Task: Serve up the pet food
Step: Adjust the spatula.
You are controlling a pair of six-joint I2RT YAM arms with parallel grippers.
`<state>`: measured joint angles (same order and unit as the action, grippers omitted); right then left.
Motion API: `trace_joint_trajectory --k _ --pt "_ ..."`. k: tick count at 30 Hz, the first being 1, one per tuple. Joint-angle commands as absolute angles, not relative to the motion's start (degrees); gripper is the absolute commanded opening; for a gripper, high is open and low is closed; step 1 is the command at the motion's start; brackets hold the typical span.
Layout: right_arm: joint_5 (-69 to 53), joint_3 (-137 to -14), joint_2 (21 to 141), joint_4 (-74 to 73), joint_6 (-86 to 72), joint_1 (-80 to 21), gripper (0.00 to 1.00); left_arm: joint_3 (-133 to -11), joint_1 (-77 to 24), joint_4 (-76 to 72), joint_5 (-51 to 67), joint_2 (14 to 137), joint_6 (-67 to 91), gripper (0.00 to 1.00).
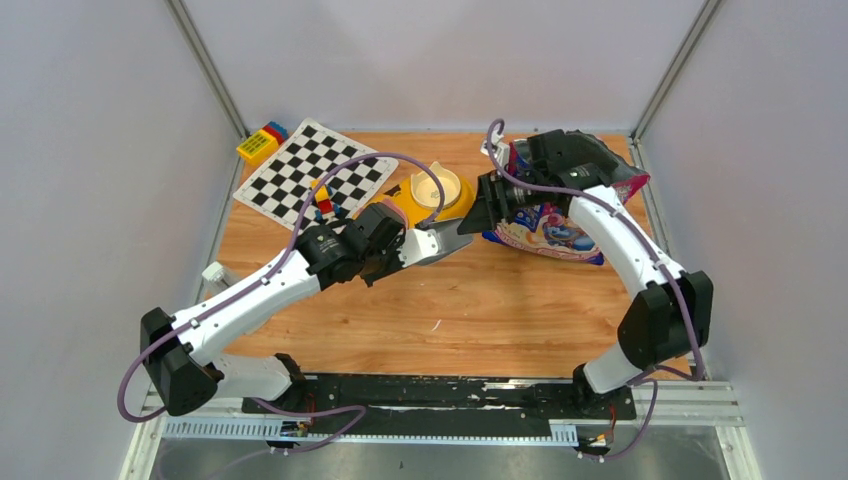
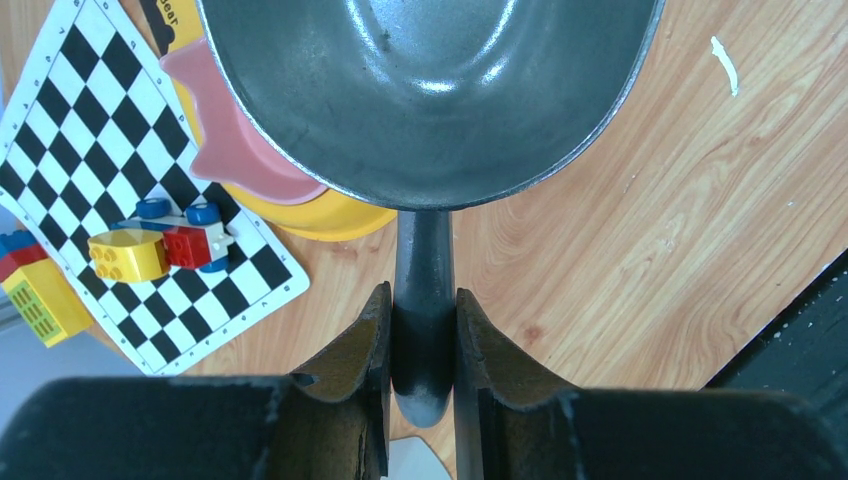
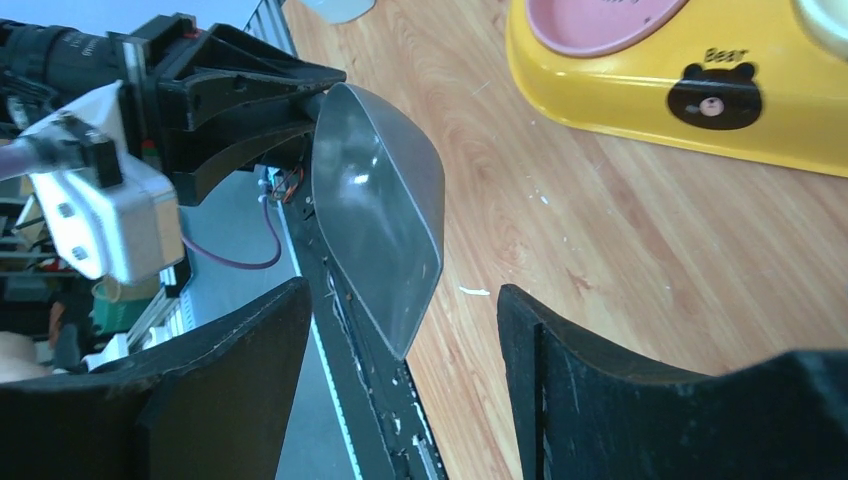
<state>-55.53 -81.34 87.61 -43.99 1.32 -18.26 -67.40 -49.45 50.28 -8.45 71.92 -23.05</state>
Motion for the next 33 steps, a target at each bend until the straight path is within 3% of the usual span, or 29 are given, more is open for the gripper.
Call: trace_joint_trajectory --k 1,6,13,18,20,22,24,25,27,30,33 --pt "-56.4 -82.3 91.6 -44.3 1.0 -22.2 0.69 -69.9 -49.1 48.2 -7.8 70.4 -22.6 0.00" --pt "-55.6 -82.6 95.6 -44.6 1.4 -25.9 0.65 -70.1 -48.9 48.1 -7.6 70.2 -22.5 0.00" --pt "-59.0 -85.9 99.2 -46.8 1.4 -26.7 0.31 -69.5 -48.7 47.5 -7.0 69.2 -22.1 0.00" --pt "-60.3 -85.9 99.3 -47.3 1.3 -26.6 0.19 -69.0 -48.6 47.0 -7.4 68.5 -21.9 0.00" --pt "-60.3 -86.2 99.3 -47.4 1.3 -26.6 0.07 -68.9 -48.6 46.8 -7.4 68.3 -21.7 0.00" --pt "-60.0 -86.8 99.4 -47.8 1.5 -26.6 0.00 -69.0 -48.6 46.7 -7.5 68.2 -21.6 0.13" --pt "-59.0 -87.7 99.1 -48.5 2.0 -26.6 0.00 -69.0 -48.6 46.6 -7.7 68.0 -21.5 0.42" --pt "-58.6 -88.3 98.9 -48.9 2.3 -26.4 0.00 -69.1 -48.4 46.5 -7.8 67.7 -21.5 0.65" --pt "-58.3 -89.6 98.5 -49.8 2.9 -26.0 0.00 -69.1 -47.7 46.3 -7.7 67.0 -21.4 0.83" --pt "-58.3 -91.4 97.6 -50.3 3.4 -24.7 0.00 -70.0 -44.6 46.1 -6.2 65.3 -21.4 0.97" --pt "-57.4 -92.9 96.8 -50.4 4.4 -23.5 0.00 -73.0 -39.6 47.1 2.8 63.9 -21.9 1.00"
